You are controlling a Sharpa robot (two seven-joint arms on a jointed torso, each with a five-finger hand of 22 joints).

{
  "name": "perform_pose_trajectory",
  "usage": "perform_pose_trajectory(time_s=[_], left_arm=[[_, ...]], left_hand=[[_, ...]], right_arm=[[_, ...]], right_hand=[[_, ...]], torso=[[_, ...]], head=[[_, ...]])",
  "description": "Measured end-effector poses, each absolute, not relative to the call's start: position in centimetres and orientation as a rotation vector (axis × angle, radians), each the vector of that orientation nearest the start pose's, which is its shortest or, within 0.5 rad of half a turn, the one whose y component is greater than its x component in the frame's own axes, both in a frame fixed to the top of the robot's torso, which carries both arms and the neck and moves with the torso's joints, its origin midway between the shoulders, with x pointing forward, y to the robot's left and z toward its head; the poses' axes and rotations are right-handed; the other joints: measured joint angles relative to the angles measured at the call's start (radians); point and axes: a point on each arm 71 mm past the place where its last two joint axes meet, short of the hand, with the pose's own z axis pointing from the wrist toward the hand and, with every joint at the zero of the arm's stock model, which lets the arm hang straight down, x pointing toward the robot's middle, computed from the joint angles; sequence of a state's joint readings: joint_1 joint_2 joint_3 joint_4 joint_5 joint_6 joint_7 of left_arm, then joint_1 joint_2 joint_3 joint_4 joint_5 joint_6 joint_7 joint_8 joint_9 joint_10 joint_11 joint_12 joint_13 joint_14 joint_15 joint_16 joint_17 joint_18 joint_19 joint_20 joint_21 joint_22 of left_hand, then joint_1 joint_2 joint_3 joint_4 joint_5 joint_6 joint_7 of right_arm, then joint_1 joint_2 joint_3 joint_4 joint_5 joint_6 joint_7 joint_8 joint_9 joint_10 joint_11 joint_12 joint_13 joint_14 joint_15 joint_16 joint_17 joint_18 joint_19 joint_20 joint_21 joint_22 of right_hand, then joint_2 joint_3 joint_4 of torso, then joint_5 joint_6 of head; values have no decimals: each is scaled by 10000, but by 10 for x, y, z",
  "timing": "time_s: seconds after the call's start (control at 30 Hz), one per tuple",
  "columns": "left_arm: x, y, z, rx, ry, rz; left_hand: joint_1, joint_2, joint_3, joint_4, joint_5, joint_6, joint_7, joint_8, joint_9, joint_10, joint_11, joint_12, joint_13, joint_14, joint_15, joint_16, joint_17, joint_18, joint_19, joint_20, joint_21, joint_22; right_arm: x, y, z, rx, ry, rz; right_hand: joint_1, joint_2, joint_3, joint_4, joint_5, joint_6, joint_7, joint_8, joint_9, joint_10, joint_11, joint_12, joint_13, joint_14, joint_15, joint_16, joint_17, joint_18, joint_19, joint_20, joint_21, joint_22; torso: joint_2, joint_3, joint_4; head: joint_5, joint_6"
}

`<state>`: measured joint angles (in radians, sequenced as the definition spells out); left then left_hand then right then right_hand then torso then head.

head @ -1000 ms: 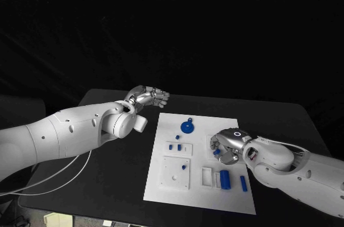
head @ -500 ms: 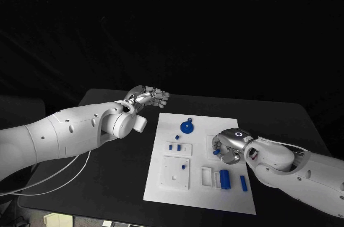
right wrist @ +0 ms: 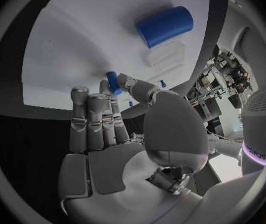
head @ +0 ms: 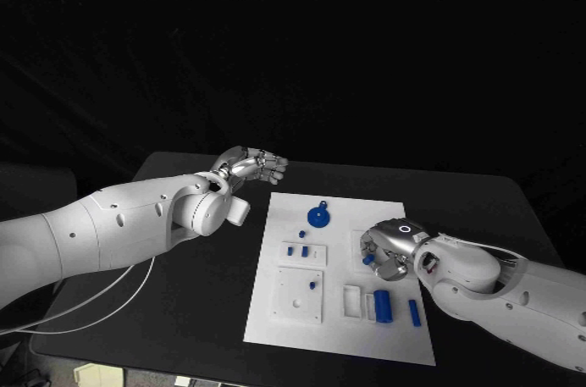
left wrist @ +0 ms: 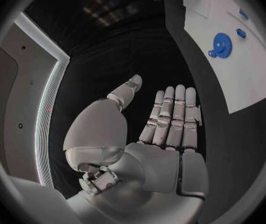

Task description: Assemble the parts on the task board

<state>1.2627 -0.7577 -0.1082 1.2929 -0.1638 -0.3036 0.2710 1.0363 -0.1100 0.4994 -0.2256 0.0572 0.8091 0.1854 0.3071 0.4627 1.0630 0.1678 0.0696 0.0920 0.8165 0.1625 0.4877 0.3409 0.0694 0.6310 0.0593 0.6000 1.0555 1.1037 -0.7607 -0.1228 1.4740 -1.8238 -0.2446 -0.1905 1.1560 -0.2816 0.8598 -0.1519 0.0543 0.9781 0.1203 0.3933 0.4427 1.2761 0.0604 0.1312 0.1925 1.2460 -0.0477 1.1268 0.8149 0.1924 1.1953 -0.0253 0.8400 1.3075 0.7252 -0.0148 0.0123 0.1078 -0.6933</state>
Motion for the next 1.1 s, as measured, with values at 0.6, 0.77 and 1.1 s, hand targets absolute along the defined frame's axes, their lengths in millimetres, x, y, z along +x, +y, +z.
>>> perform_pose_trajectory(time_s=[0.6,0.77,1.1], left_arm=[[533,236,-189,-9900,15270,-12826],[533,236,-189,-9904,15269,-12815],[534,236,-189,-9905,15275,-12810]], left_hand=[[0,0,0,0,0,0,0,0,1,0,0,0,-8,-1,0,0,8,104,0,0,0,7],[0,0,0,0,0,0,0,0,1,0,0,0,-8,-1,0,-22,8,93,0,0,0,7],[0,0,0,-1,0,0,0,0,2,0,0,0,-17,-1,-1,-38,18,79,0,0,0,7]], right_arm=[[455,-170,-260,-5055,17136,4424],[452,-172,-258,-4957,17076,4480],[454,-168,-228,-4262,16839,5173]], right_hand=[[-1,424,319,-99,-41,611,-257,221,76,643,-249,243,275,257,-253,138,-43,1,282,-32,217,0],[0,425,344,-125,-49,660,-239,220,76,678,-284,243,315,260,-252,138,-52,1,284,-33,218,0],[14,437,372,-153,-50,660,-239,215,75,680,-286,243,346,265,-249,138,-63,1,337,-55,218,0]], torso=[[0,-5,4],[-3,-5,7],[-5,-3,9]], head=[[-14,-19],[-6,-24],[87,-18]])
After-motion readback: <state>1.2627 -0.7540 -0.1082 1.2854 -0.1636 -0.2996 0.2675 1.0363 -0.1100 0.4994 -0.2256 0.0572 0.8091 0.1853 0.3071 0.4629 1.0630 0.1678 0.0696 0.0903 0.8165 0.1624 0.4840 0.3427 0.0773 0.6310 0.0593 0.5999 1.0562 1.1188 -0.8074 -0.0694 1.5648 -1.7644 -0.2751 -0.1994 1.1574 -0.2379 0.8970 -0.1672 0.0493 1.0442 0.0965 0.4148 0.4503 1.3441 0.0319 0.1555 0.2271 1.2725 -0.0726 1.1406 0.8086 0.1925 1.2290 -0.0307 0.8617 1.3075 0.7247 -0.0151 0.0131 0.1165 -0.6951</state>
